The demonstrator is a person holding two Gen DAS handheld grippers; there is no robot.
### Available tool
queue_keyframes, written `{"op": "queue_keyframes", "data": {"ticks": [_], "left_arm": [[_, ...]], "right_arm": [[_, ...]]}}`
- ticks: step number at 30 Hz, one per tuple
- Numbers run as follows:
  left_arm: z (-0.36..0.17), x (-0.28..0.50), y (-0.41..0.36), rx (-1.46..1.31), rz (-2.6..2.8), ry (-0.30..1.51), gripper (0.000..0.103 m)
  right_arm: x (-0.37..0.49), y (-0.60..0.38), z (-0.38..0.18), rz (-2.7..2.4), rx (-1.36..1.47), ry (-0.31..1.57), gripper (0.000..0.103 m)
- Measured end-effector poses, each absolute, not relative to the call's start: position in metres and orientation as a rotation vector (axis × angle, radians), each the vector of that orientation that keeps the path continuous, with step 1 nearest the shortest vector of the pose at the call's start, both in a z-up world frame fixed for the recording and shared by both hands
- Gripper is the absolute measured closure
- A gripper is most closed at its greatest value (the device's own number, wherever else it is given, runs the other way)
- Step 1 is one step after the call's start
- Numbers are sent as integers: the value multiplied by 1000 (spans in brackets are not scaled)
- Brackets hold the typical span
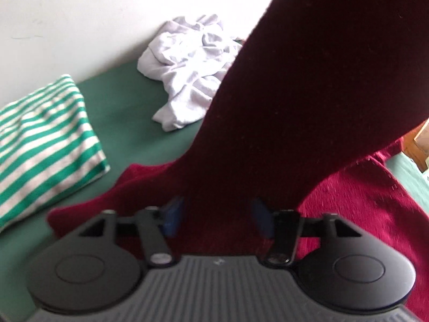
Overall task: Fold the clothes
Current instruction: 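Grasp the other sleeve with the right gripper and lift it over the body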
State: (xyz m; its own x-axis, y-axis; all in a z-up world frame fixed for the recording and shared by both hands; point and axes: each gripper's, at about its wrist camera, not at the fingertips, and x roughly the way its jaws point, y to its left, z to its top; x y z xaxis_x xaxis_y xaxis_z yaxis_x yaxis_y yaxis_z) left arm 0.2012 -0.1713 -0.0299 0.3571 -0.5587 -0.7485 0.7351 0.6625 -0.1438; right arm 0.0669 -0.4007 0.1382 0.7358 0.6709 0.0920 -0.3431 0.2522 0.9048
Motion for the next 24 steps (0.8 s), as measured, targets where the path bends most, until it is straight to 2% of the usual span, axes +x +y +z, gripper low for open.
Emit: {"op": "queue_keyframes", "data": {"ticks": [7,10,16,24], "left_arm": [[-43,201,-136,130,-820,901,43],[-46,193,-128,88,-827,882,43],[-49,182,-131,150,-829,841,39],[-49,169,-137,253,-833,801,35]], "right_arm": [[42,-371,127,868,1076,399,95],[21,-359,114,945,1017,458,95],[-17,-340,84,932,868,631,95],[-45,-332,78,914,801,668,95]]}}
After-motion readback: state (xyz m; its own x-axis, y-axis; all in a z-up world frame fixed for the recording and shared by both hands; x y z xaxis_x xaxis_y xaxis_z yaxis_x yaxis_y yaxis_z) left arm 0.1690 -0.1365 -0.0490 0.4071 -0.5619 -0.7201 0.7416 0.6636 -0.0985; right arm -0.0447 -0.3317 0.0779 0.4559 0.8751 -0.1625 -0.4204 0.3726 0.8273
